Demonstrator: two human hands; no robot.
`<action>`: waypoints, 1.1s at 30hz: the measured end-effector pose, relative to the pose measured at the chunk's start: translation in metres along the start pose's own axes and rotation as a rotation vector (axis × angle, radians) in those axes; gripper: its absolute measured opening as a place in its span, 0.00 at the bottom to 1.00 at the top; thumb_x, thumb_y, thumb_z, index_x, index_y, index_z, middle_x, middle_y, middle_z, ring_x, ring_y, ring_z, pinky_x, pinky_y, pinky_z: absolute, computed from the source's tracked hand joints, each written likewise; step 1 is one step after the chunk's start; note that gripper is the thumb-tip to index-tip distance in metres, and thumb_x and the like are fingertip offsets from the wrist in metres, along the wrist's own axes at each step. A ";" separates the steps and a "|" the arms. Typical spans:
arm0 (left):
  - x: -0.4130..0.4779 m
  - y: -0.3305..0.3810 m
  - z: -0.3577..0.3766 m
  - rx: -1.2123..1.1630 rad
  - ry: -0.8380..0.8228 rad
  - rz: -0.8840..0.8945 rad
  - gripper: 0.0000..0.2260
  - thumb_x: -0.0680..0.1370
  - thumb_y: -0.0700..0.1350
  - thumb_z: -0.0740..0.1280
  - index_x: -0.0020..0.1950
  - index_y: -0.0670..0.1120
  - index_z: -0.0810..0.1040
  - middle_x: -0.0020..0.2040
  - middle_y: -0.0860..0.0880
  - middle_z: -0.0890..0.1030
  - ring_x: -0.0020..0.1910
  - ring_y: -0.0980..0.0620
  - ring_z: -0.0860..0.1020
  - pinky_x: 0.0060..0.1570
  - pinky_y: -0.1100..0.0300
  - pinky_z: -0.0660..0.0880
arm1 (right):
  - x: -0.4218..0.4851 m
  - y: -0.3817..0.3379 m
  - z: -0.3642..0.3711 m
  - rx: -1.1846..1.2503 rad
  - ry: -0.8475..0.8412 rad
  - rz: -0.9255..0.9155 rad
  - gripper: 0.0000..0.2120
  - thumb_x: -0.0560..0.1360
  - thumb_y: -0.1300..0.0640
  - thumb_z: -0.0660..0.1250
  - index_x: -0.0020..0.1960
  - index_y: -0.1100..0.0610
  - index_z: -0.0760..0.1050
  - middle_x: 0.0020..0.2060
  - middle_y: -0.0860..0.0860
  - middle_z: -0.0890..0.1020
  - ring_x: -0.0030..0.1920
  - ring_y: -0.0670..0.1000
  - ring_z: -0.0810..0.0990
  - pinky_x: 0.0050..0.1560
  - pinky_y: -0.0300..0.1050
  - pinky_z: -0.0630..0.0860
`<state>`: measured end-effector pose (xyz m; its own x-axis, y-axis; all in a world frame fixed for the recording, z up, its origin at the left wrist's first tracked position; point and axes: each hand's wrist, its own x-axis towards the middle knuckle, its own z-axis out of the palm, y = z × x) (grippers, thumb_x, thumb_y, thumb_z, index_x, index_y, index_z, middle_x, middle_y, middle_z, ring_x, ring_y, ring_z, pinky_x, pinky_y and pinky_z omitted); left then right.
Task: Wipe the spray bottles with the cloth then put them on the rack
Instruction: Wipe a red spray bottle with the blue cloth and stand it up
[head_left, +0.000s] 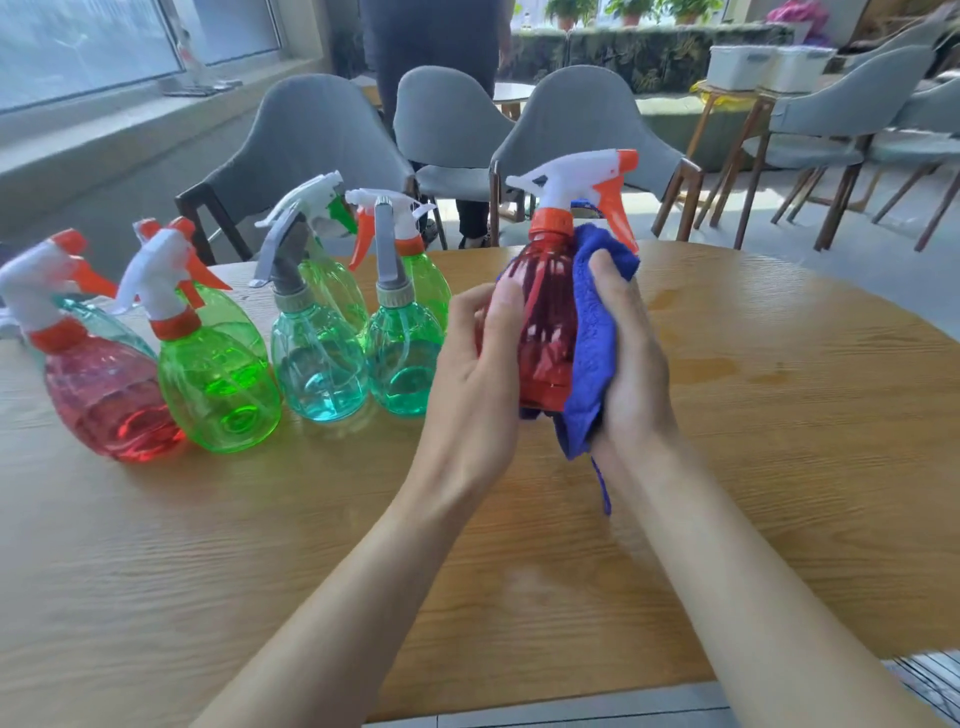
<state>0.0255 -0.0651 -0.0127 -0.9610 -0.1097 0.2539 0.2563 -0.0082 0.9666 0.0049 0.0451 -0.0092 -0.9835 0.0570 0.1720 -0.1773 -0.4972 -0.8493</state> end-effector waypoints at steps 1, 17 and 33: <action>0.003 0.000 -0.001 -0.076 -0.008 -0.068 0.20 0.86 0.65 0.59 0.65 0.53 0.80 0.57 0.53 0.86 0.56 0.55 0.85 0.60 0.50 0.81 | -0.002 0.003 0.000 -0.032 0.006 -0.024 0.24 0.83 0.45 0.66 0.74 0.57 0.72 0.65 0.63 0.82 0.61 0.64 0.84 0.62 0.67 0.80; 0.006 -0.009 -0.003 0.169 0.128 0.069 0.15 0.85 0.68 0.54 0.60 0.60 0.72 0.59 0.49 0.77 0.57 0.52 0.80 0.63 0.45 0.78 | -0.004 0.013 0.006 0.077 0.163 0.113 0.19 0.82 0.43 0.69 0.68 0.52 0.77 0.59 0.58 0.86 0.56 0.62 0.86 0.47 0.57 0.86; 0.007 0.003 -0.012 -0.027 0.001 -0.118 0.22 0.80 0.68 0.68 0.58 0.51 0.80 0.46 0.56 0.84 0.44 0.57 0.83 0.48 0.56 0.79 | -0.008 0.009 0.000 -0.205 -0.015 -0.076 0.19 0.83 0.46 0.66 0.72 0.50 0.76 0.64 0.61 0.82 0.64 0.66 0.81 0.68 0.66 0.77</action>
<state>0.0207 -0.0781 -0.0088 -0.9845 -0.1070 0.1387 0.1444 -0.0477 0.9884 0.0106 0.0400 -0.0183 -0.9666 0.0738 0.2454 -0.2562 -0.3056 -0.9171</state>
